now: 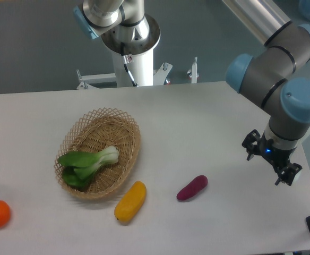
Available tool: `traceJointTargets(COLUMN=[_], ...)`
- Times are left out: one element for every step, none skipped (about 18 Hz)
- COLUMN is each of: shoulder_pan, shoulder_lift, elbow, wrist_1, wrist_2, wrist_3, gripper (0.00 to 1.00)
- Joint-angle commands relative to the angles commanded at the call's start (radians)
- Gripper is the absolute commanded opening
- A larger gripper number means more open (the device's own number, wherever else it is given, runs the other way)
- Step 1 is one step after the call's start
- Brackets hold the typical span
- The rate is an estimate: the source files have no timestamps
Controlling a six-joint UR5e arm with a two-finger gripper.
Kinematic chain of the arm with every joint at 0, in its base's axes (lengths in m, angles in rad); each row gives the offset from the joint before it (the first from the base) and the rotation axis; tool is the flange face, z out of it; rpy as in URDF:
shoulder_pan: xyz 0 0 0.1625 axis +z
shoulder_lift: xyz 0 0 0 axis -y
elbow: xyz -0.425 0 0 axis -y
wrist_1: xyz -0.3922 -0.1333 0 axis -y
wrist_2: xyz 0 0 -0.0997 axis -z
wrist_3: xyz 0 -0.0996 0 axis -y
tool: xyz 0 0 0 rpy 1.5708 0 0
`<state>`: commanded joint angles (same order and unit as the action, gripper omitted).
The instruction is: Place the green vegetable in the basket
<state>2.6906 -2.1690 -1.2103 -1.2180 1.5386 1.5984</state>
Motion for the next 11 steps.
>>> traceJointTargets(shoulder_pan=[0.000,0.000,-0.002,-0.002,-0.002,-0.002,-0.002,-0.002,-0.002,-0.002,-0.002], shoulder_lift=[0.000,0.000,0.000,0.000,0.000,0.002,0.002,0.002,0.002,0.002,0.002], elbow=[-0.003,-0.005,-0.006,-0.009,-0.009,-0.011,-0.011,-0.011,-0.011,-0.011,-0.011], wrist_1=[0.000,0.000,0.000,0.000,0.000,0.000,0.000,0.000,0.000,0.000,0.003], wrist_2=[0.000,0.002,0.002,0.002,0.002,0.002,0.002,0.002,0.002,0.002,0.002], wrist_3=[0.000,0.000,0.000,0.000,0.000,0.000,0.000,0.000,0.000,0.000,0.000], gripper=[1.00,1.00,1.00,1.00,1.00,1.00,1.00,1.00,1.00,1.00,1.00])
